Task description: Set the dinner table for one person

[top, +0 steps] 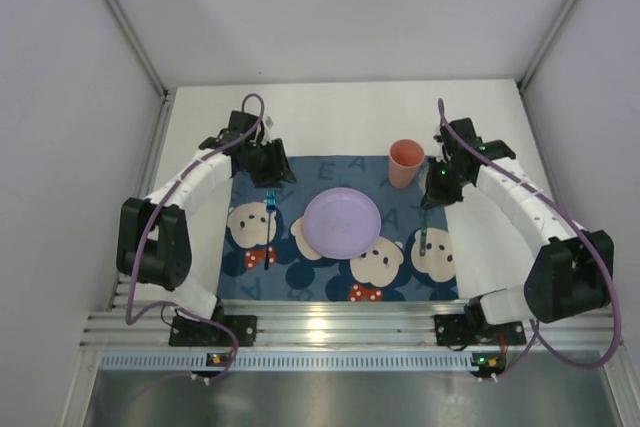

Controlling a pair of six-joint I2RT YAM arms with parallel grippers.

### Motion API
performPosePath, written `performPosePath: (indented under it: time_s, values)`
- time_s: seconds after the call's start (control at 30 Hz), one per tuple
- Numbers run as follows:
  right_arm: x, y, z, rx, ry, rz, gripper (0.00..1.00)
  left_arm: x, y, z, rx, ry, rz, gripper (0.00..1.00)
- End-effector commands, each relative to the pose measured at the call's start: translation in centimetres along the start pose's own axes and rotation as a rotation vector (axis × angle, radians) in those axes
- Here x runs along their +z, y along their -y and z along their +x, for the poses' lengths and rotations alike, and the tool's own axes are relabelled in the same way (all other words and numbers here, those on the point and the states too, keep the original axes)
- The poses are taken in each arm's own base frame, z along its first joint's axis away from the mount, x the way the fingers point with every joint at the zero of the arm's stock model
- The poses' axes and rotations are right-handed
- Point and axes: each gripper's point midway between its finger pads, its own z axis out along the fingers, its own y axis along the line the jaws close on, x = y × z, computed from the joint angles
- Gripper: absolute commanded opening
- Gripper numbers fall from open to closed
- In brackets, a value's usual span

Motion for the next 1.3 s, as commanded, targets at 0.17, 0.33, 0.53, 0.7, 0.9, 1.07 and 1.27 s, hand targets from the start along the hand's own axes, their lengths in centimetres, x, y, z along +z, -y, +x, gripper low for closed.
performPosePath:
  time_s: [0.17,0.33,0.53,0.7,0.9,1.07,1.27]
  values:
    - [0.6,1.1,3.7,-0.084,-0.058,0.086,0.0,-1.9,0.9,-0.3,0.035,0.075,0.035,0.52]
    - [2.2,-0.3,4.2,-0.132,-0.036,0.05,0.0,-2.1,0.8,0.3,0.03,0.072,0.035,0.51]
    - [5.1,-0.1,3.8,-0.126,-0.012,0.078,0.0,-2.6,0.8,0.3,0.035,0.078,0.031,0.5]
    - [6.6,-0.2,3.2,-0.11,-0.003,0.081,0.0,-3.0,1.0,0.0,0.039,0.089,0.029,0.51]
    - [8.0,-0.4,3.2,-0.115,-0.016,0.086,0.0,-3.2,1.3,-0.4,0.036,0.099,0.035,0.51]
    - [8.5,0.0,4.2,-0.117,-0.038,0.094,0.17,-3.2,1.3,-0.4,0.033,0.101,0.033,0.51]
    - [8.3,0.1,4.4,-0.125,-0.031,0.083,0.38,-3.3,1.5,-0.8,0.027,0.119,0.037,0.52]
